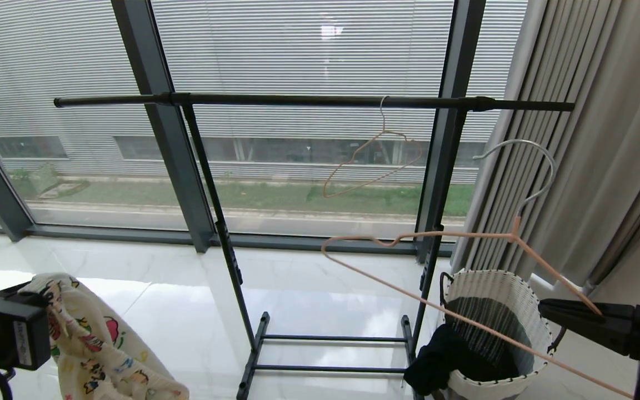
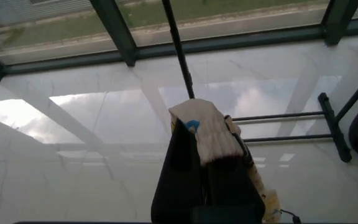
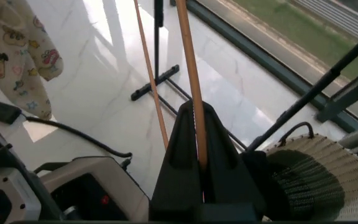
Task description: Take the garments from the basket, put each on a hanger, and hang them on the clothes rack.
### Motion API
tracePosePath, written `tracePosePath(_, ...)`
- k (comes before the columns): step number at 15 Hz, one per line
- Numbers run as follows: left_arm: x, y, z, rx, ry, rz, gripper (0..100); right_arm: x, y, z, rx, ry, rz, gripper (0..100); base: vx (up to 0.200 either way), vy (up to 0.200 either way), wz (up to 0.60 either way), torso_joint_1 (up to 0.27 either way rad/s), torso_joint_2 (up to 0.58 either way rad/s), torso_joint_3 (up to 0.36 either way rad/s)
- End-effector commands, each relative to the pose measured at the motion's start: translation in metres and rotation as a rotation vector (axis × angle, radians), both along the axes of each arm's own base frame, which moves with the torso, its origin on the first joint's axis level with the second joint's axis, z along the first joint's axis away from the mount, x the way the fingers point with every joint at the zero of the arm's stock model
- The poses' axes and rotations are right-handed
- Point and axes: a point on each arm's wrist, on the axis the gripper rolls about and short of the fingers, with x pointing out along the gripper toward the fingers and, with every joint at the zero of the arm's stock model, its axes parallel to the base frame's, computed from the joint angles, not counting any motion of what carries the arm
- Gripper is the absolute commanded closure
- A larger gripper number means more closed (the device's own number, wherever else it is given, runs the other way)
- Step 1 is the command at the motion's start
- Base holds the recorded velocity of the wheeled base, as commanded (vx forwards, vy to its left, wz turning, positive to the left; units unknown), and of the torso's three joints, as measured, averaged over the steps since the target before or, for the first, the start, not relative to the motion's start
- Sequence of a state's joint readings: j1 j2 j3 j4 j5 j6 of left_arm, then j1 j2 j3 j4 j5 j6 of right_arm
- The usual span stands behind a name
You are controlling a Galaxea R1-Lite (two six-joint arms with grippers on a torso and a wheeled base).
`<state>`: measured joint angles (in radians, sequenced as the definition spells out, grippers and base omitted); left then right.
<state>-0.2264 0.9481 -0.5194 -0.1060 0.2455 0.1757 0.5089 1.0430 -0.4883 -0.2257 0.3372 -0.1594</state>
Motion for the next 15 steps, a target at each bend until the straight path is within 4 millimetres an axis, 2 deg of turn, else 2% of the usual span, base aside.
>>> tracePosePath(1,0.052,-0.015,0.002,-0.041,-0.003,0.0,100,-0.008,0.01,-0.005,-0.015,0.012,0.097,100,0.0,0.0,0.0,0.0,0.0,0.0)
tracePosePath(3,0.084,-0.033,0.009,-0.083,-0.033,-0.031,100,-0.008,0.019,-0.008,-0.031,0.025,0.155,100,0.0,0.0,0.0,0.0,0.0,0.0)
tracePosePath(5,0.102,-0.056,0.018,-0.139,-0.038,-0.092,100,-0.001,0.032,-0.01,-0.042,0.02,0.195,100,0.0,0.0,0.0,0.0,0.0,0.0)
tracePosePath(7,0.113,-0.076,0.018,-0.167,-0.024,-0.141,100,0.009,0.047,-0.012,-0.03,0.001,0.225,100,0.0,0.0,0.0,0.0,0.0,0.0)
tracePosePath(9,0.116,-0.087,0.013,-0.161,-0.003,-0.168,100,0.022,0.058,-0.016,-0.018,-0.018,0.219,100,0.0,0.0,0.0,0.0,0.0,0.0)
tracePosePath(11,0.117,-0.089,0.011,-0.153,0.003,-0.159,100,0.032,0.066,-0.015,-0.003,-0.04,0.167,100,0.0,0.0,0.0,0.0,0.0,0.0)
tracePosePath(15,0.123,-0.093,0.007,-0.176,-0.005,-0.144,100,0.037,0.071,-0.015,0.006,-0.029,0.166,100,0.0,0.0,0.0,0.0,0.0,0.0)
